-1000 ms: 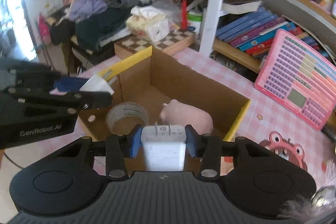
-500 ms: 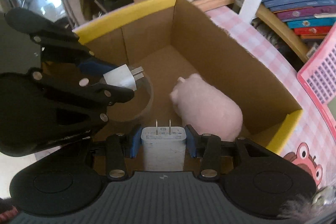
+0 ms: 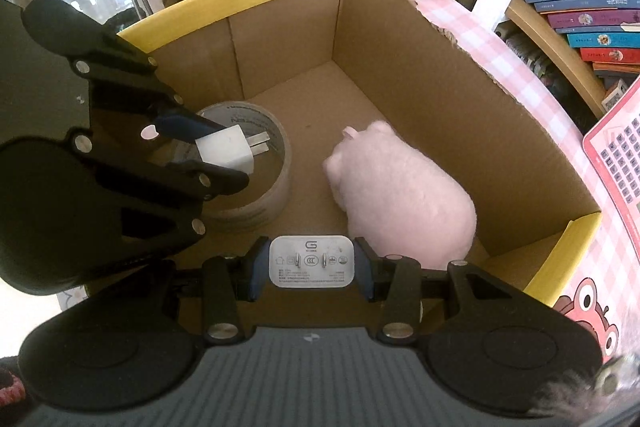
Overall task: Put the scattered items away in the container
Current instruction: 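Open both grippers to drop the chargers into the box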
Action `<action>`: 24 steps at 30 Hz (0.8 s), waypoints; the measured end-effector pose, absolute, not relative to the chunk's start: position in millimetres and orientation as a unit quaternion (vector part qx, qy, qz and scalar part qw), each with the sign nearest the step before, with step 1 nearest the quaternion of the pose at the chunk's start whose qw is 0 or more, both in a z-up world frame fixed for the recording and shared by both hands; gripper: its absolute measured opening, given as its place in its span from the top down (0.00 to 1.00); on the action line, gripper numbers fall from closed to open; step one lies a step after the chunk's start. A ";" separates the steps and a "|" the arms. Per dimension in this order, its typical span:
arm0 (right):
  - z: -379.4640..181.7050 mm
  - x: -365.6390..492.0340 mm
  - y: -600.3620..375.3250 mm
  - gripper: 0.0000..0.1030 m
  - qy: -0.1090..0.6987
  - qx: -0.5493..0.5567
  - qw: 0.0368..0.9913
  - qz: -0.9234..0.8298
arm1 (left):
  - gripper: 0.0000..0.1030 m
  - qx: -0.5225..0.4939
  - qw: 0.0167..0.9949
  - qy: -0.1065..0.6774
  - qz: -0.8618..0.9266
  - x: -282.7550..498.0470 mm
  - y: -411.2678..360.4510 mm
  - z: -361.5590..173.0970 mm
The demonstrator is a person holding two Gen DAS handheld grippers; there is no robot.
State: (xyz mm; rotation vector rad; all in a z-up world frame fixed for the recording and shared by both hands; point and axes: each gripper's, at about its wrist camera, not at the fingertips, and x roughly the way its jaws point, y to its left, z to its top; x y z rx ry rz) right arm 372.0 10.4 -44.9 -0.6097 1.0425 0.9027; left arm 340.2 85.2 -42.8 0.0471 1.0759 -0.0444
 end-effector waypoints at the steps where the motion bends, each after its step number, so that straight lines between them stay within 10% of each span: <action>1: -44.9 371.9 10.4 0.60 0.474 -0.275 0.730 0.408 | 0.75 0.022 0.859 0.510 -0.020 340.0 85.5 -42.5; 24: 21.5 308.0 2.4 0.52 0.399 -0.228 0.801 0.383 | 0.64 -0.030 0.917 0.397 -0.032 257.0 118.6 21.0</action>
